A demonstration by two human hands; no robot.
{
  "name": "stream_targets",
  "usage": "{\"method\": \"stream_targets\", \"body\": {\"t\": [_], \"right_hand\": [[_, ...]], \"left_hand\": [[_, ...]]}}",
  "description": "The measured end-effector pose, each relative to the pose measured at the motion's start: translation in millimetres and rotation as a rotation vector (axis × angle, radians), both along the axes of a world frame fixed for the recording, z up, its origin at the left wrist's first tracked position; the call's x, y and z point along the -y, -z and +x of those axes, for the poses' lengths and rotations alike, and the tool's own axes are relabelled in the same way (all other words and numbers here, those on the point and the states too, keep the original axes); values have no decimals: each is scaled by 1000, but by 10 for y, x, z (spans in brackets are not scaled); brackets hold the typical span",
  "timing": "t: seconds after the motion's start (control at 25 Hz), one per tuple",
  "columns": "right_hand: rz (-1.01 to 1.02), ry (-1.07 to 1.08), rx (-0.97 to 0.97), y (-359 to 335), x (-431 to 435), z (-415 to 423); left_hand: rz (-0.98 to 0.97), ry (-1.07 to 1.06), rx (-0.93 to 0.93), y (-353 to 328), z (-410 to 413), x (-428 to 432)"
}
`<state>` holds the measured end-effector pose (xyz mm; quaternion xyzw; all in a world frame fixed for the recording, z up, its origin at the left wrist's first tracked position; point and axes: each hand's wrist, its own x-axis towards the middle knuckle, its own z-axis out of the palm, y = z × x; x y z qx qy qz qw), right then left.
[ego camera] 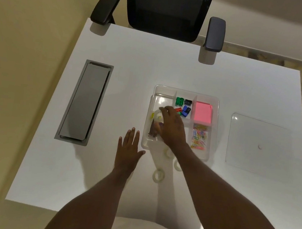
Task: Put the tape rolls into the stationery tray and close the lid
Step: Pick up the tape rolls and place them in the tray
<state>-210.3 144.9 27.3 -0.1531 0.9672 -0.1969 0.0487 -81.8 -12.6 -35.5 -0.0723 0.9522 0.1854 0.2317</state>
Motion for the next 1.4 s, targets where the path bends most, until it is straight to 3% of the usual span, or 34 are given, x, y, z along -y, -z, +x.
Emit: {"method": "stream_targets", "body": {"t": [0.36,0.8,1.16,1.4], "right_hand": [[161,69,205,158,228,-913],[145,44,159,261,318,-1003],[166,-25,-107,33,17,-379],[124,-52,-175,-30,-277,420]], "left_hand": [[5,-19,-29,220,13,7],[27,-46,-5,249,-36,-17],[-95,89,43,-8,-13,-36],[-71,132,81,-157,146,-52]]}}
